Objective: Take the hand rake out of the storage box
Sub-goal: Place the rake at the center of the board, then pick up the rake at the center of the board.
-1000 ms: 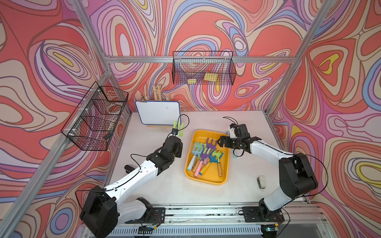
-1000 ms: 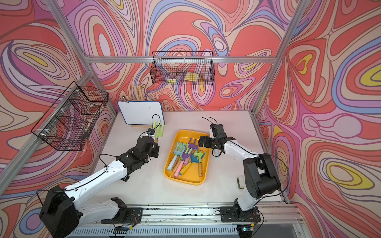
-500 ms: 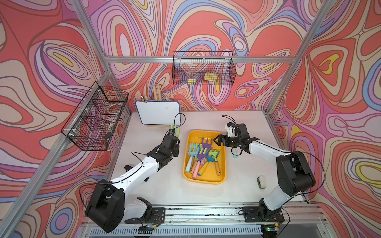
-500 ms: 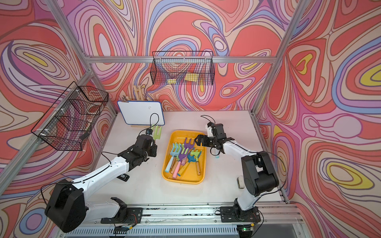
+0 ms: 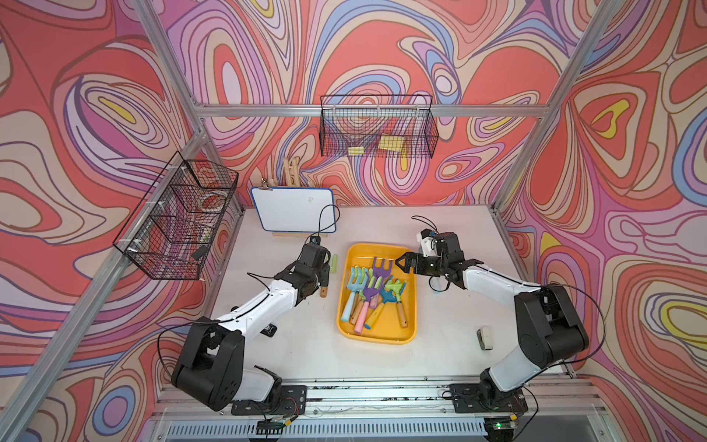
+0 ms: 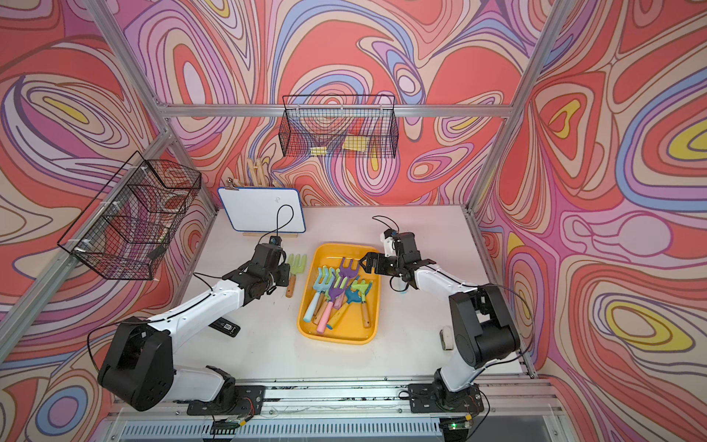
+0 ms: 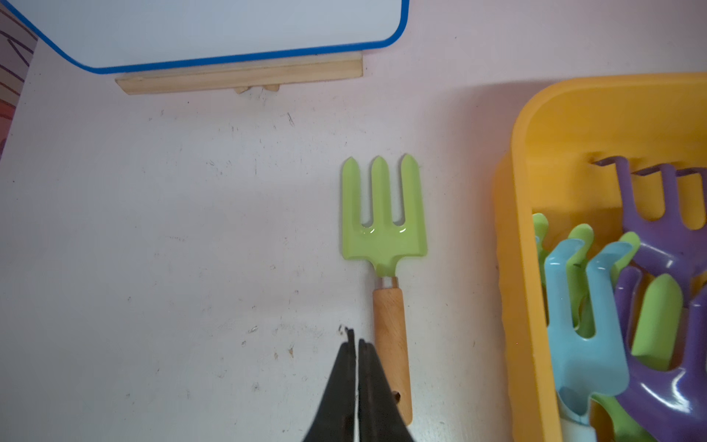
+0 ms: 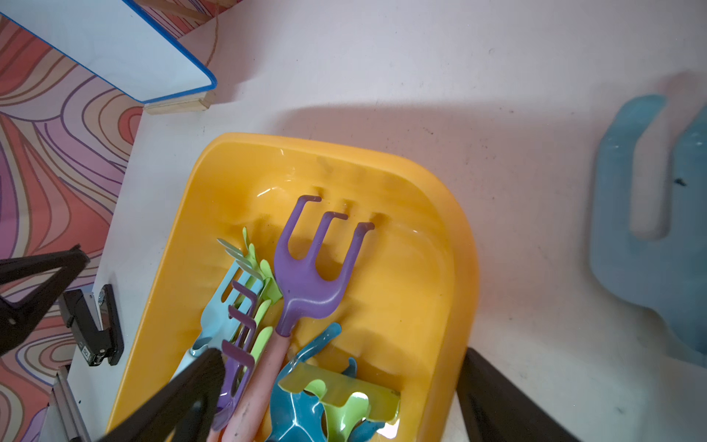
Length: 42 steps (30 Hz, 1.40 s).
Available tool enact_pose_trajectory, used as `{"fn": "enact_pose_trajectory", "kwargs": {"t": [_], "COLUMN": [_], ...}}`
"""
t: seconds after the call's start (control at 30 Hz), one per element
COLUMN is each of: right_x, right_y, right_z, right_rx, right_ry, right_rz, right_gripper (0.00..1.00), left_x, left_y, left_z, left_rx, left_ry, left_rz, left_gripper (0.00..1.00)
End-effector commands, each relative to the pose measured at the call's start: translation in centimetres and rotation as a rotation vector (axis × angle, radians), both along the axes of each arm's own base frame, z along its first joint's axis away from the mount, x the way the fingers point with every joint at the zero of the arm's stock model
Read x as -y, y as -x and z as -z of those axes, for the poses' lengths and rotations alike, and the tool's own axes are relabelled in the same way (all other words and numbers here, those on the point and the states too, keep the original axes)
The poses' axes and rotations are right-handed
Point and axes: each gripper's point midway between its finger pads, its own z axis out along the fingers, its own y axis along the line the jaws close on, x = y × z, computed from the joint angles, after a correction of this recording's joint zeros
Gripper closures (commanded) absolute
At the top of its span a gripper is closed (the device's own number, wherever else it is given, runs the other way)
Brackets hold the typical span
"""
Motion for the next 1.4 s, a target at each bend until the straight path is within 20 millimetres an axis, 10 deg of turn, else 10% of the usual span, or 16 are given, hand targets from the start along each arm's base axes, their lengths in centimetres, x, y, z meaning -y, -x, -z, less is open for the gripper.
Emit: {"fn": "enact_pose_trajectory", "kwargs": {"t": [0.0,0.43,1.03,1.37], "right_x": [1.0,2.7,2.8,2.7], "right_y": [-0.5,-0.2,-0.1,-0.1], "right_z": [-3.5,-5.1,-5.0,-5.1], "right_rx": [0.127,0.174,0.172,0.173], "right_ry": [0.021,0.061,0.066,0.062], "right_rz": [0.052,0.124,0.128,0.124], "right_gripper": [0.02,0.02,0.02,0.02], "left_x": [1.0,2.4,1.6,-0.8], "left_y": [0.0,0.2,0.2,-0.3], "left_z": [0.5,7.7,10.7,7.4], "left_rx": [-0.092,-0.318,-0.398,-0.324], "left_ry": [0.027,0.031,-0.047,-0.137], "left_rz": [0.027,0.034,0.006,-0.039], "left_gripper": [0.79,0.48,0.73,0.88]}}
